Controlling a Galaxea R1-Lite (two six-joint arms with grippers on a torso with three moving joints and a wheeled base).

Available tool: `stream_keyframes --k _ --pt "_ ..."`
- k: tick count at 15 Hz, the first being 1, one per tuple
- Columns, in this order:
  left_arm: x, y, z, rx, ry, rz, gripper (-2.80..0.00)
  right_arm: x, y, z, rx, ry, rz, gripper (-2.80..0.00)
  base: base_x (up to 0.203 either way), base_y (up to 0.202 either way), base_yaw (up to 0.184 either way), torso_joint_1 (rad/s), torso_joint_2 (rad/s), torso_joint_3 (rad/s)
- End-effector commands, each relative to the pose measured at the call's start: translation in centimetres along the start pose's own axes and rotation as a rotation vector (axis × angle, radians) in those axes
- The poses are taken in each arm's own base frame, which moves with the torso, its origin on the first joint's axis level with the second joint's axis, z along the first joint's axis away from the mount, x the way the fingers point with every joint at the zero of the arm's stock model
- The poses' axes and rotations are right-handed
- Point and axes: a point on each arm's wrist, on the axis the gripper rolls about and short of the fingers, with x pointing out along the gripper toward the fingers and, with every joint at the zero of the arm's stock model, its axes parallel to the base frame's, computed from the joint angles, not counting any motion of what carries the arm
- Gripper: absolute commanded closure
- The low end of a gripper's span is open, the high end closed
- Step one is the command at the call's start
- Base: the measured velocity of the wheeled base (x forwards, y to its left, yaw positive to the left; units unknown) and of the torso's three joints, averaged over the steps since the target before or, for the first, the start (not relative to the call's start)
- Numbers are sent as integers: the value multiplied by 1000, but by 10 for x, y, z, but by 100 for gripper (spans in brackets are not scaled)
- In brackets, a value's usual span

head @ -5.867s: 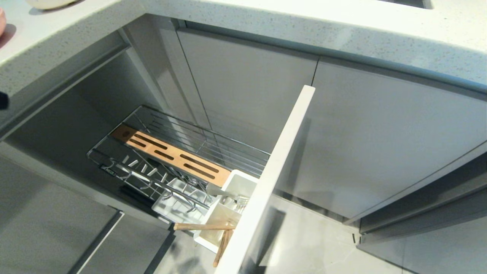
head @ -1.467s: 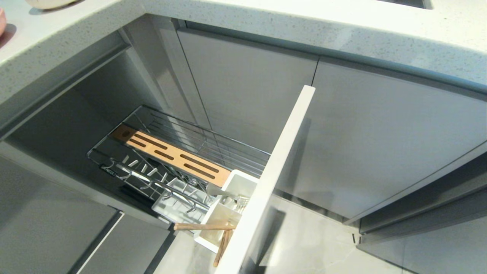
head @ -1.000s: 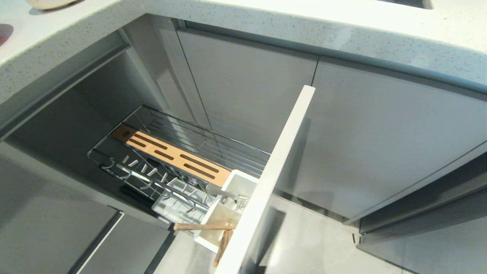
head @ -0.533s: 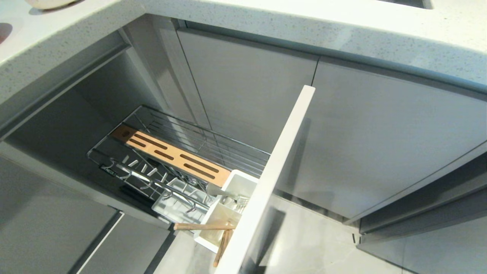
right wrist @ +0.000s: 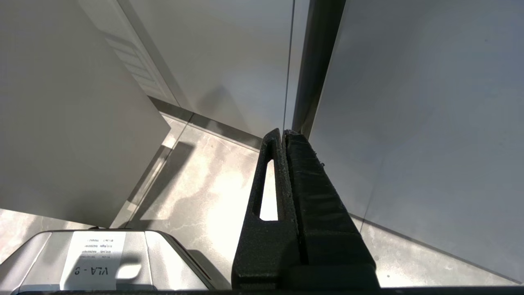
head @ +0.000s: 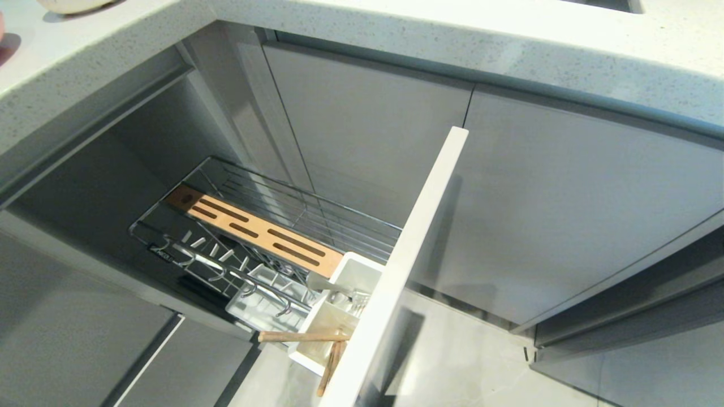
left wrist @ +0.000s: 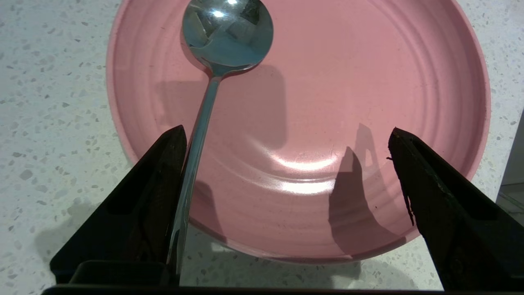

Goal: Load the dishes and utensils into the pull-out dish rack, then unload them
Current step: Pick up the spoon and place it in the cupboard

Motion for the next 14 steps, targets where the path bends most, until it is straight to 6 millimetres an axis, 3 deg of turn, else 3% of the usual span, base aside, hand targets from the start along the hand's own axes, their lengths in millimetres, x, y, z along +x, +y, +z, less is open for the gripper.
stream_keyframes --k 1,14 --pt "1 -2 -1 -7 4 -15 -280 0 0 0 0 2 0 0 0 0 0 0 0 0" --pt "4 -2 -2 -3 21 3 -280 0 0 0 0 2 0 0 0 0 0 0 0 0"
